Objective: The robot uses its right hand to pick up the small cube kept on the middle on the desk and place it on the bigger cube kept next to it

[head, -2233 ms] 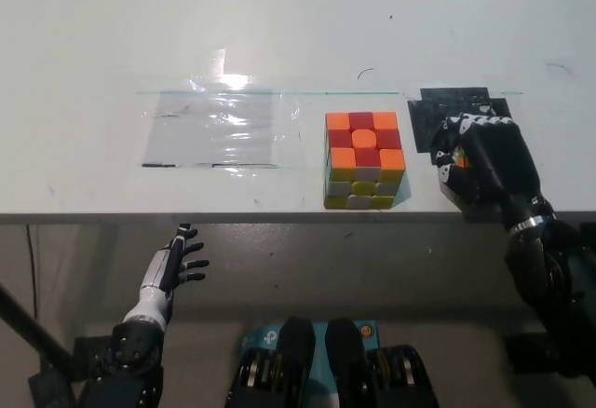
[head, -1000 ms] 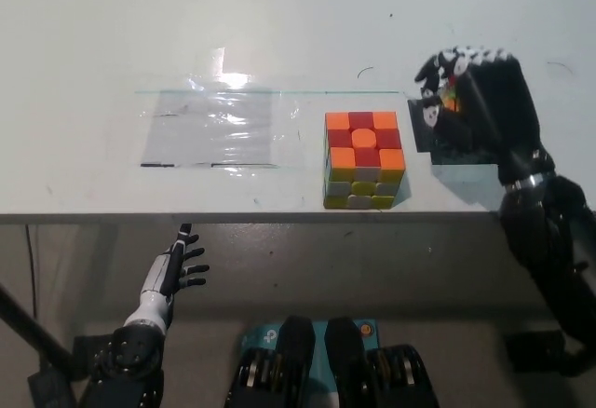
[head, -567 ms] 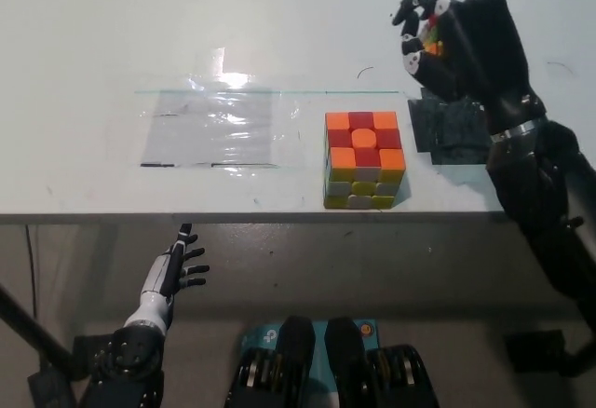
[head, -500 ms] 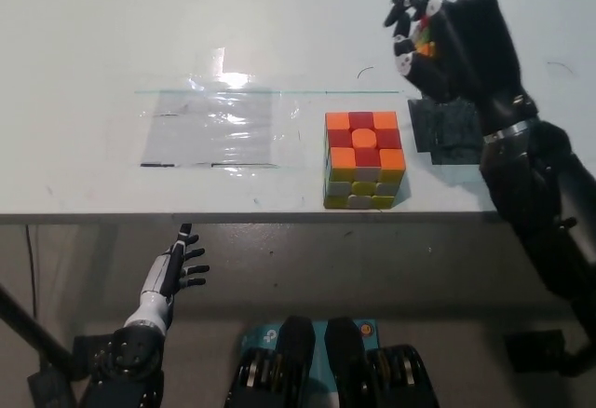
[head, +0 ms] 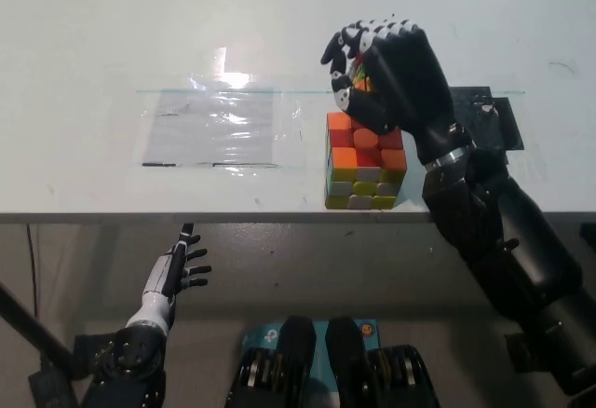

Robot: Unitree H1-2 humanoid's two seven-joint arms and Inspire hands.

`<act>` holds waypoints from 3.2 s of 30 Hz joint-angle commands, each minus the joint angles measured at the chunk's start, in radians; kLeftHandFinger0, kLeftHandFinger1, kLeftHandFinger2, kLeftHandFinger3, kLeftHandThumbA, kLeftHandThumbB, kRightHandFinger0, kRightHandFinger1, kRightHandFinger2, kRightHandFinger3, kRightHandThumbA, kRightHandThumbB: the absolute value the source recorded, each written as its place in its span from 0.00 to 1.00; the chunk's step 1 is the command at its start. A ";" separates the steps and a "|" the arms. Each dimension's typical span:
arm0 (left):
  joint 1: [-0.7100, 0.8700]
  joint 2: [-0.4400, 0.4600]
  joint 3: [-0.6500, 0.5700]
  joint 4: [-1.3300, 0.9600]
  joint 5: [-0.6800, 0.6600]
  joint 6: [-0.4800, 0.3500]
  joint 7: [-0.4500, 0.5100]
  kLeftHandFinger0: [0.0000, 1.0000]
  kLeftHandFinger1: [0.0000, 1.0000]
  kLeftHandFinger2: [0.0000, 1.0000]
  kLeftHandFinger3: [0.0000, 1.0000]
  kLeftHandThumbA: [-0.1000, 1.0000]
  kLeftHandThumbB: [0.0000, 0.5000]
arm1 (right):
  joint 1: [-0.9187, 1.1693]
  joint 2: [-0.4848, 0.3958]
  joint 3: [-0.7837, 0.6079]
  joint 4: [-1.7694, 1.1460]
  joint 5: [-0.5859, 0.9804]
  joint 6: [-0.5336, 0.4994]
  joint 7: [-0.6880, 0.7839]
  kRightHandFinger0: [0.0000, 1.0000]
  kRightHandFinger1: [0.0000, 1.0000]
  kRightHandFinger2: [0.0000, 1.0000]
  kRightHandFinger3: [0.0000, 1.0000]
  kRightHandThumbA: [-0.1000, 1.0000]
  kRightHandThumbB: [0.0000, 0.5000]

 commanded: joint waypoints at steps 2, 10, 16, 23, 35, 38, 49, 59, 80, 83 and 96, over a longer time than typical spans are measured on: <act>-0.020 0.008 0.008 0.000 -0.009 -0.025 0.008 0.77 0.75 0.84 0.89 1.00 0.20 | -0.016 -0.002 -0.003 -0.020 -0.008 -0.020 -0.013 0.00 0.16 0.44 0.16 0.00 0.50; -0.021 0.011 0.011 0.003 -0.014 -0.041 -0.004 0.75 0.73 0.84 0.88 1.00 0.15 | 0.014 -0.006 -0.014 -0.023 0.006 -0.026 -0.017 0.00 0.21 0.53 0.10 0.00 0.41; -0.026 0.011 0.006 -0.005 -0.001 -0.036 0.005 0.73 0.71 0.82 0.87 1.00 0.30 | 0.039 -0.001 -0.021 -0.024 0.000 -0.010 -0.035 0.00 0.22 0.54 0.17 0.00 0.51; -0.030 0.015 0.007 -0.012 -0.004 -0.030 -0.006 0.71 0.70 0.81 0.82 1.00 0.34 | 0.058 0.017 -0.024 -0.010 0.016 -0.027 -0.040 0.00 0.23 0.53 0.19 0.00 0.52; -0.031 0.017 0.002 -0.037 0.003 -0.002 -0.007 0.73 0.73 0.84 0.88 1.00 0.34 | 0.083 0.051 -0.011 -0.016 0.024 -0.016 -0.013 0.00 0.36 0.62 0.28 0.00 0.46; -0.031 0.017 -0.002 -0.037 0.007 -0.003 -0.003 0.74 0.74 0.84 0.88 1.00 0.33 | 0.081 0.058 -0.009 -0.002 0.023 -0.028 -0.022 0.00 0.37 0.62 0.34 0.00 0.46; -0.034 0.017 -0.004 -0.026 0.005 -0.016 -0.006 0.77 0.75 0.86 0.89 1.00 0.30 | 0.083 0.064 0.010 -0.020 -0.017 0.101 0.098 0.83 1.00 1.00 1.00 0.65 0.46; -0.035 0.018 -0.010 -0.011 0.005 -0.031 -0.001 0.77 0.75 0.85 0.89 1.00 0.28 | 0.090 0.047 0.038 -0.047 -0.088 0.167 0.078 0.96 1.00 1.00 1.00 0.73 0.38; -0.042 0.022 -0.012 0.002 0.010 -0.023 -0.001 0.76 0.74 0.85 0.90 1.00 0.29 | 0.096 0.027 0.032 -0.143 -0.109 0.240 0.136 1.00 1.00 1.00 1.00 0.79 0.50; -0.036 0.022 -0.009 -0.002 0.004 -0.026 -0.001 0.76 0.75 0.84 0.88 1.00 0.27 | 0.093 0.029 0.027 -0.157 -0.101 0.246 0.153 1.00 1.00 1.00 1.00 0.82 0.55; -0.019 0.018 -0.007 -0.015 0.004 -0.022 0.007 0.75 0.74 0.84 0.88 1.00 0.21 | 0.079 0.034 0.022 -0.201 -0.086 0.249 0.199 1.00 1.00 1.00 1.00 0.84 0.58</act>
